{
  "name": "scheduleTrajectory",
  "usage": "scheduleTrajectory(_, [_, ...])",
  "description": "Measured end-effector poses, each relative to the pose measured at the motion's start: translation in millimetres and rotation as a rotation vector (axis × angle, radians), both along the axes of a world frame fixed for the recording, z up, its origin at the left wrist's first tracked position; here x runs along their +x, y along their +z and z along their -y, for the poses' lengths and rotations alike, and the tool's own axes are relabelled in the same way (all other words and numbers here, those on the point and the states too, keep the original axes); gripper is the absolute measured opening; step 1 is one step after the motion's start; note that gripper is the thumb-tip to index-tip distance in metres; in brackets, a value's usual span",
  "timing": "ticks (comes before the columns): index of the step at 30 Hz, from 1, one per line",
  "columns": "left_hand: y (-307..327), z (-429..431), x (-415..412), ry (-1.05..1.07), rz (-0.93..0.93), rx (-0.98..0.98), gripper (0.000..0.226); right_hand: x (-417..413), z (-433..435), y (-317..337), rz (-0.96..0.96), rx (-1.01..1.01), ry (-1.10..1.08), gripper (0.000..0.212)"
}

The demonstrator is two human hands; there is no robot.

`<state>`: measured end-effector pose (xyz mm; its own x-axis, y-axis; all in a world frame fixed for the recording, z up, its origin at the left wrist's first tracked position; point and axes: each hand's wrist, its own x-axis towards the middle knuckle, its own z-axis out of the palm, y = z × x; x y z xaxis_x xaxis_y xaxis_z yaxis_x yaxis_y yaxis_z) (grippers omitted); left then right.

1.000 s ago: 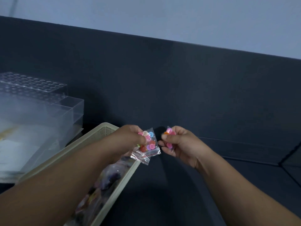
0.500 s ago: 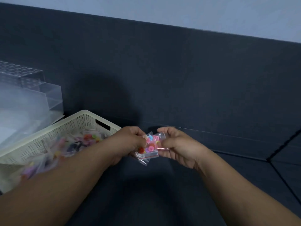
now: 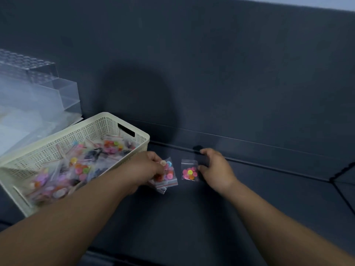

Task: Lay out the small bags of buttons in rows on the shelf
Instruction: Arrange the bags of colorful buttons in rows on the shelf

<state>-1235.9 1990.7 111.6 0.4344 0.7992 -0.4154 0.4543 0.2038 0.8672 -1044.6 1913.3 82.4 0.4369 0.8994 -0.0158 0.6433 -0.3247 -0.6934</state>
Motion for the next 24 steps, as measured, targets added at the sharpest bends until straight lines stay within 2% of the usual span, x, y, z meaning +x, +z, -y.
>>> scheduleTrajectory(3, [-3.1, -2.0, 1.9, 0.0, -0.008, -0.002, 0.013, -4.0, 15.1, -10.0, 0.275, 0.099, 0.176, 0.022])
scheduleTrajectory(6, [-4.2, -3.9, 5.8, -0.003, -0.004, -0.004, 0.014, -5.9, 21.7, -24.0, 0.451, -0.047, 0.401, 0.037])
scheduleTrajectory(14, [-3.7, -8.5, 12.2, 0.016, 0.046, 0.007, 0.014, -9.1, 18.5, -23.3, 0.529, -0.179, 0.455, 0.054])
scheduleTrajectory(24, [-1.5, -16.6, 15.2, 0.09, 0.101, 0.043, 0.013, -6.3, -2.0, -15.8, 0.492, -0.116, 0.505, 0.049])
